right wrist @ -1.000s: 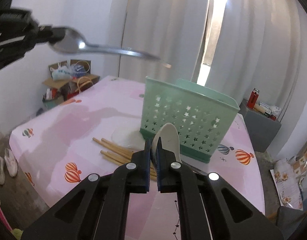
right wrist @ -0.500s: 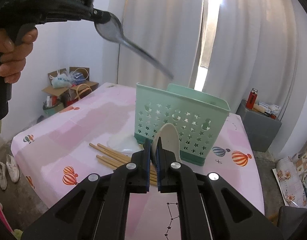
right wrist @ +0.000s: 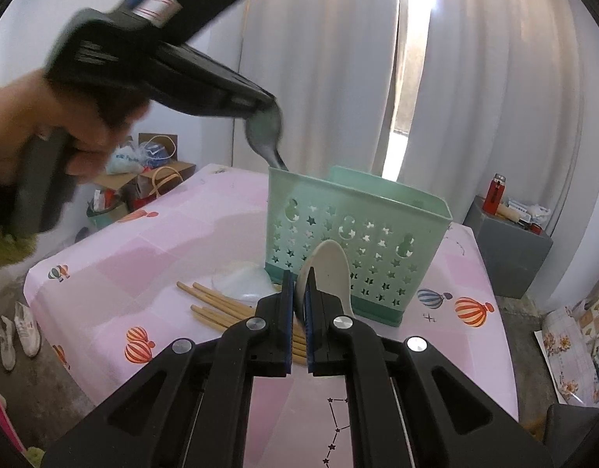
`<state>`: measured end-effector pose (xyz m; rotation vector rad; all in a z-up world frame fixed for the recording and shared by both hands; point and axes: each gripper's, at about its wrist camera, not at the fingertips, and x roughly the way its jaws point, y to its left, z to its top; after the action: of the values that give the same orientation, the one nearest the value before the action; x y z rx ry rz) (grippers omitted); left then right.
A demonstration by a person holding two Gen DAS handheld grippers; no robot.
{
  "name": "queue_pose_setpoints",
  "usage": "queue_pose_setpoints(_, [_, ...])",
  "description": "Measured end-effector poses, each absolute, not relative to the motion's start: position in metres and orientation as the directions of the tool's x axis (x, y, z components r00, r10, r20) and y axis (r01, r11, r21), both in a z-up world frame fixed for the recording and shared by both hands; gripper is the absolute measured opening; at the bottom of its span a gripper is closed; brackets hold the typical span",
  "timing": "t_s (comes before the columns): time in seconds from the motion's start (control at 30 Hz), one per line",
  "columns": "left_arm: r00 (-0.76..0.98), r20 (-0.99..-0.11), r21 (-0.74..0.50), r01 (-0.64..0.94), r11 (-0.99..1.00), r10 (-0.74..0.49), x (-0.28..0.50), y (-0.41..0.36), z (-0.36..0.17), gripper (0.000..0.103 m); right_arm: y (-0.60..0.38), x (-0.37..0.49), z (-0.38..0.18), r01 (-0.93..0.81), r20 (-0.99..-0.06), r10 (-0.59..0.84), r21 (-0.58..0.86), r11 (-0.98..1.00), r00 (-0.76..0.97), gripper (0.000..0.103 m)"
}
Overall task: Organize utensils
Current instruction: 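Lower the steel ladle into the green holder with the left tool while the right tool grasps the white ladle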
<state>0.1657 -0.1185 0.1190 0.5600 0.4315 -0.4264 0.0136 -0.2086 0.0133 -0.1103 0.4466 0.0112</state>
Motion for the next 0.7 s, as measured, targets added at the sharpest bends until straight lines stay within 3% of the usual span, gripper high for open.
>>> queue_pose_setpoints(0.17, [0.784,-0.531,0.294,0.527,0.798,-0.322,0.18,-0.12,0.111,0.014,-0.21,0.016,0.011,-0.036,-0.442,-0.01,-0.097,0.995,0.897,0.005])
queue_pose_setpoints(0.3, [0.774,-0.516,0.2,0.525,0.827,-0.367,0.186,-0.11,0.11,0.037,-0.215,0.016,0.009,-0.025,-0.449,-0.016,-0.085,0.996,0.893,0.005])
queue_pose_setpoints(0.53, [0.795,-0.455,0.078,0.484,0.872,-0.401,0.184,-0.086,0.116,0.043,-0.229,0.019,0.007,-0.016,-0.466,-0.002,-0.034,0.999,0.885,0.005])
queue_pose_setpoints(0.7, [0.809,-0.422,-0.017,0.445,0.896,-0.41,0.173,-0.056,0.116,0.053,-0.24,0.018,0.014,-0.039,-0.473,0.042,0.016,0.999,0.88,0.005])
